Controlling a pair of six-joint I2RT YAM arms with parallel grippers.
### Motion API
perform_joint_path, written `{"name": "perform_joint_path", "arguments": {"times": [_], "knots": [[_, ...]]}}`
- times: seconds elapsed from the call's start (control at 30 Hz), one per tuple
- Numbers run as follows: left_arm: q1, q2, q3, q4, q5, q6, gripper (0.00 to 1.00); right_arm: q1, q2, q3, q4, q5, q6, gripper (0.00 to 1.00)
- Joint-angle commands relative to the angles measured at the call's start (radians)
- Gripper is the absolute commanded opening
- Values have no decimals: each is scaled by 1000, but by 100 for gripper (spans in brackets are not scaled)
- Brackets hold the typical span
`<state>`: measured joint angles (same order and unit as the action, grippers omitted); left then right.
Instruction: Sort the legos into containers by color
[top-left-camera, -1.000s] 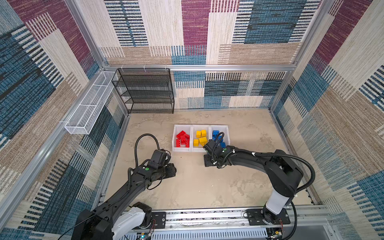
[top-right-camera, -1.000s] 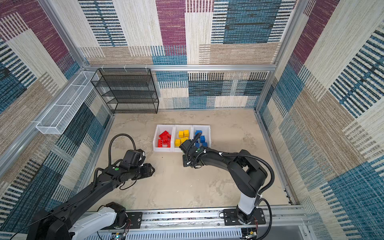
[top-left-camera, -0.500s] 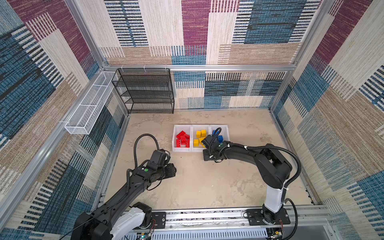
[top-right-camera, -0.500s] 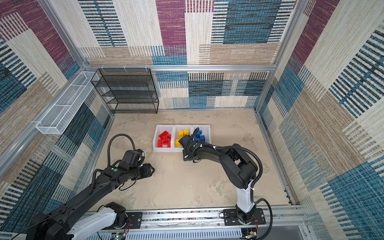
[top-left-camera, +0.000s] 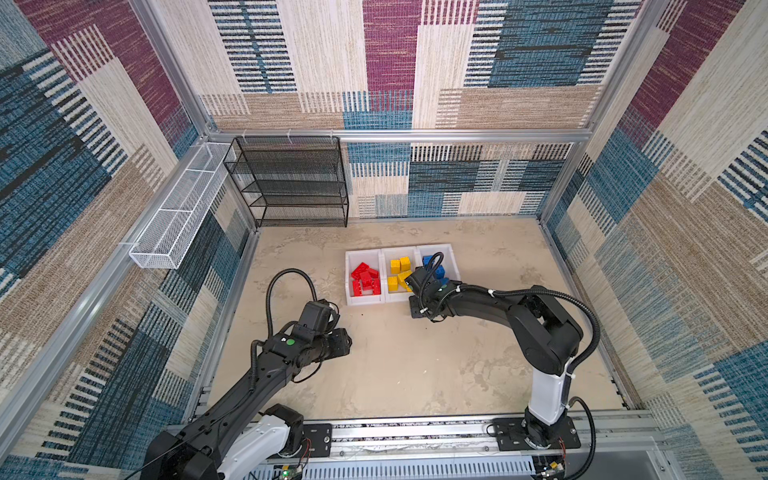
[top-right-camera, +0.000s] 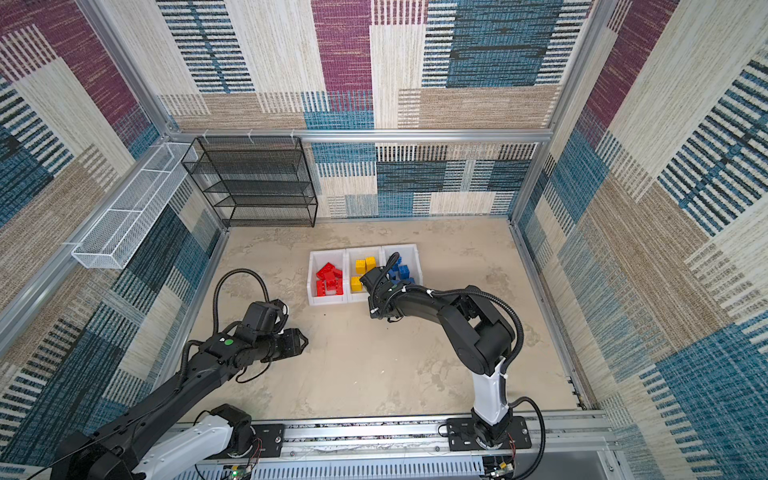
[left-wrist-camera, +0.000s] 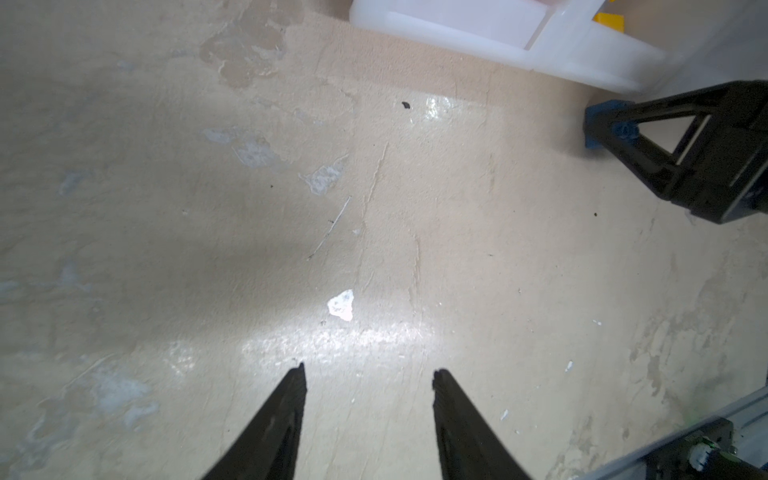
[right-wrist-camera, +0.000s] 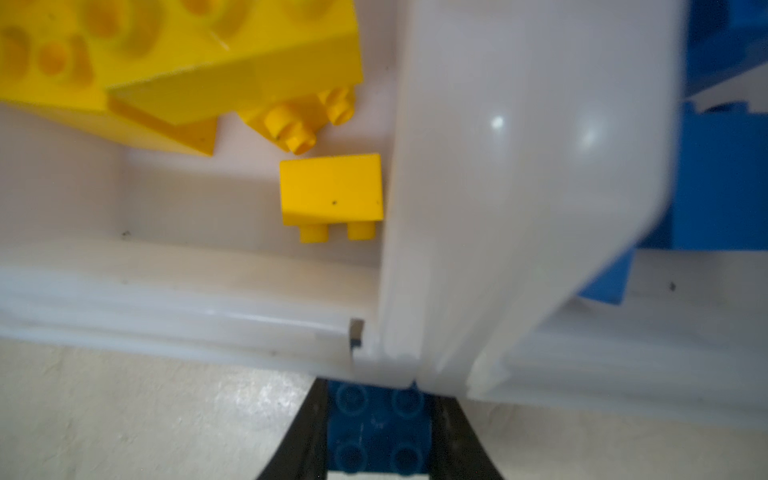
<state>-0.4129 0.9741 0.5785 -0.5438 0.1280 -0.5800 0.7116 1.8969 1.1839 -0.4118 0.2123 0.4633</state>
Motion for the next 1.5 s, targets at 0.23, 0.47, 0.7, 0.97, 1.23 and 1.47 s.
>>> {"name": "perform_joint_path", "arguments": {"times": [0.23,0.47,0.7,0.97,1.23,1.47], "knots": [[0,-10,-8,-6,-25,-21,53,14,-230,-125,-55,5,40,29],[0,2,-22,35,-16,-4,53,-100,-232,-13,-99,39,-51,30],[0,10,14,-9,-12,13,53,-184,-70,160,-80,7,-112,31],[1,-69,1,-43,-54,4,54,-199,-29,226,-109,11,-124,71],[2,-82,47,-26,-109,44,54,-204,-146,135,-78,34,-121,76],[18,-44,209,58,-409,290,69,-219,-457,-105,219,123,-160,79]]}}
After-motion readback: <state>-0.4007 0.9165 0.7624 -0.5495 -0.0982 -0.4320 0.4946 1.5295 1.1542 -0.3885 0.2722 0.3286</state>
